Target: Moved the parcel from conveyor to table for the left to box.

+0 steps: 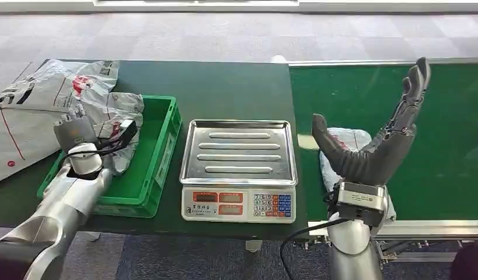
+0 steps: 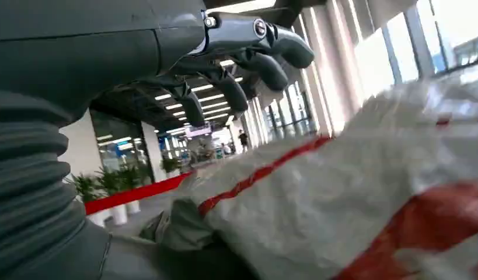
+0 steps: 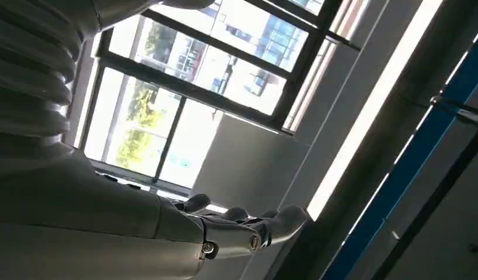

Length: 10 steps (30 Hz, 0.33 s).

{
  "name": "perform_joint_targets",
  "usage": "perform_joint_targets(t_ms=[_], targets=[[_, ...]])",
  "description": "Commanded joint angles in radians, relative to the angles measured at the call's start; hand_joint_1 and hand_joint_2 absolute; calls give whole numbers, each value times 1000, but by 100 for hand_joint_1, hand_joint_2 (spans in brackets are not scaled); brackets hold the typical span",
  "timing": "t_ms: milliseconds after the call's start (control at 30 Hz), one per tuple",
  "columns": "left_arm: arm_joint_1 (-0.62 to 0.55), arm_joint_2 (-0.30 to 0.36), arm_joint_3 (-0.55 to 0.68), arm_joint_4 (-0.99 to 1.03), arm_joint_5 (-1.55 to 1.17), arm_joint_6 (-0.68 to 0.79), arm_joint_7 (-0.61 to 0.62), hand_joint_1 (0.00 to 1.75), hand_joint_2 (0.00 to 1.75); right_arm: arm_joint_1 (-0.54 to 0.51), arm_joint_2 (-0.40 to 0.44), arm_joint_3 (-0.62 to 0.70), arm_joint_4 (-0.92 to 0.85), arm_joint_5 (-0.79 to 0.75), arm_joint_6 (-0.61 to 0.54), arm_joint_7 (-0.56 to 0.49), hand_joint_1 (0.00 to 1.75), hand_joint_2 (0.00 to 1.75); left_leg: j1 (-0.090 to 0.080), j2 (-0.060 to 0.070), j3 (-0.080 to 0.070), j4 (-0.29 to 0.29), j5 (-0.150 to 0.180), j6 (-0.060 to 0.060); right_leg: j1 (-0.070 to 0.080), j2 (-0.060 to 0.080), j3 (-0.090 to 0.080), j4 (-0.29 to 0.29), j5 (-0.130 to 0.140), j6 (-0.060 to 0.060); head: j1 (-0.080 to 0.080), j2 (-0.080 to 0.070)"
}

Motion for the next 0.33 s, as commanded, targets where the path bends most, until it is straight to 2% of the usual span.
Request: perform_joint_targets(t_ms=[33,67,100,133,167,200,233,267,300,333], targets=[[20,24,47,104,-20,100,-1,0,0,-18,-19,-26,64,-7,-23,7,0,175,1,3,5,-3,-1,1,1,1,5,-4,1,-1,0,0],[8,4,102,83,17,219,-42,0,0,-9,-23,-37,60,-7,-35,6,0,175,1,1,2,-1,-1,-1,1,0,2,-2,0,-1,0,0],[-7,0,104,86,17,207,-42,0,0,-6,-25,-40,58,-8,-36,7,0,175,1,0,3,-2,-1,0,1,-1,3,-3,0,-1,0,0],[-6,-33,216,27,143,419,-210,0,0,5,-21,-48,45,-11,-39,7,0,175,1,-2,1,-1,-1,0,1,-3,2,-2,-1,-1,0,0],[-10,-68,343,-34,321,499,-465,0,0,21,-22,-54,29,-6,-41,8,0,175,1,-2,2,-1,-1,0,2,-3,3,-3,0,-1,0,0],[-5,-159,538,-216,689,493,-968,0,0,42,-24,-60,14,-11,-32,3,0,175,1,-6,-1,0,0,0,2,-7,1,-1,-1,-1,0,0],[7,-212,584,-351,891,400,-1159,0,0,44,-22,-62,18,-22,-25,-7,0,175,2,-7,-1,0,0,0,2,-9,3,-3,-1,-1,0,0],[57,-226,529,-498,865,376,-1044,0,0,43,-19,-65,25,-26,-27,-16,0,175,2,-14,-5,2,1,0,2,-15,0,-1,-2,0,0,0],[66,-227,523,-518,862,373,-1032,0,0,42,-19,-65,27,-26,-28,-17,0,175,2,-14,-5,3,1,1,3,-15,1,-1,-2,0,0,0],[75,-225,521,-521,862,372,-1033,0,0,40,-17,-64,28,-26,-29,-17,0,175,2,-7,-3,3,0,0,2,-8,-1,-1,-1,0,0,0]])
